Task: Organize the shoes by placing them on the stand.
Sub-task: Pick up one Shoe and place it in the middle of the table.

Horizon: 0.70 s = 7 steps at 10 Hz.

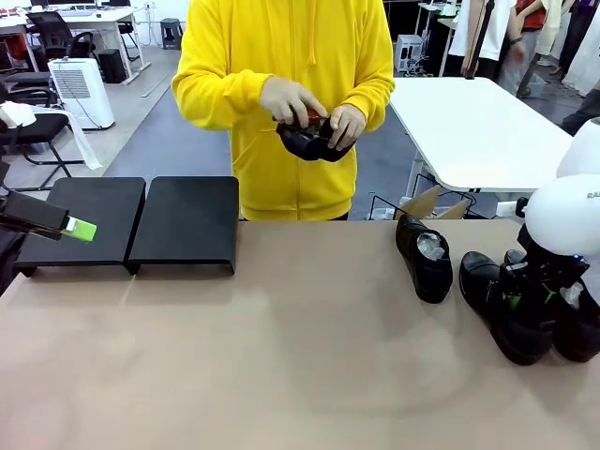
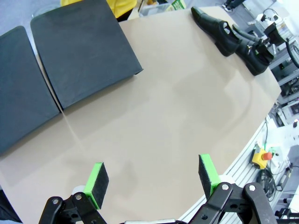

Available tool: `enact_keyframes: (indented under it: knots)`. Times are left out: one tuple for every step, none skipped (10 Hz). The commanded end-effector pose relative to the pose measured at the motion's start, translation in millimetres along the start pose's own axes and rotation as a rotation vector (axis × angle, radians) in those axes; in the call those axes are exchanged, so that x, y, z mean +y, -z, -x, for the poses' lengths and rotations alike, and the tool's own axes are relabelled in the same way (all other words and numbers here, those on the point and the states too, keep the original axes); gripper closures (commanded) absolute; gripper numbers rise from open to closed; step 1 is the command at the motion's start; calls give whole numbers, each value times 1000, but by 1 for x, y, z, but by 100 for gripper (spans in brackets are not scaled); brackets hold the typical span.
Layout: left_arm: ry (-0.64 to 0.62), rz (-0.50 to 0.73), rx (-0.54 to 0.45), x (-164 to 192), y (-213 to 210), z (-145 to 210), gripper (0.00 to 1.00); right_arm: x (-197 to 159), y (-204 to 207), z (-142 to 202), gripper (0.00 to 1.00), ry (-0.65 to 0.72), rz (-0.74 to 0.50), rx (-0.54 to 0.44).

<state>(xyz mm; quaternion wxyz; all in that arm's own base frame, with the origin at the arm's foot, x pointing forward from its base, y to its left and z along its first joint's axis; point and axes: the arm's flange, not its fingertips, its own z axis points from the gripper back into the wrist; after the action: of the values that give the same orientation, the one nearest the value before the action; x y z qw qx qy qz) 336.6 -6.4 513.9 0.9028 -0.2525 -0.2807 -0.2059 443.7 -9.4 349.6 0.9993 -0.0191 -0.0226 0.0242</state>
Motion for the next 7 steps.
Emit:
enact_keyframes:
  knots:
    - [10,17,-8,2,0,-1,0,-2,6,-7,40,31,-33,2]
    - [10,17,-8,2,0,-1,0,-3,10,-6,40,26,-38,18]
    - [10,17,-8,2,0,-1,0,-5,11,-4,43,14,-32,28]
    - [10,17,-8,2,0,-1,0,-7,10,-3,62,1,-27,29]
    - [10,17,-8,2,0,-1,0,-8,10,-4,81,1,-26,28]
    - [10,17,-8,2,0,-1,0,-9,9,-4,100,4,-22,25]
    - [10,17,-8,2,0,-1,0,-10,9,-3,100,4,-22,27]
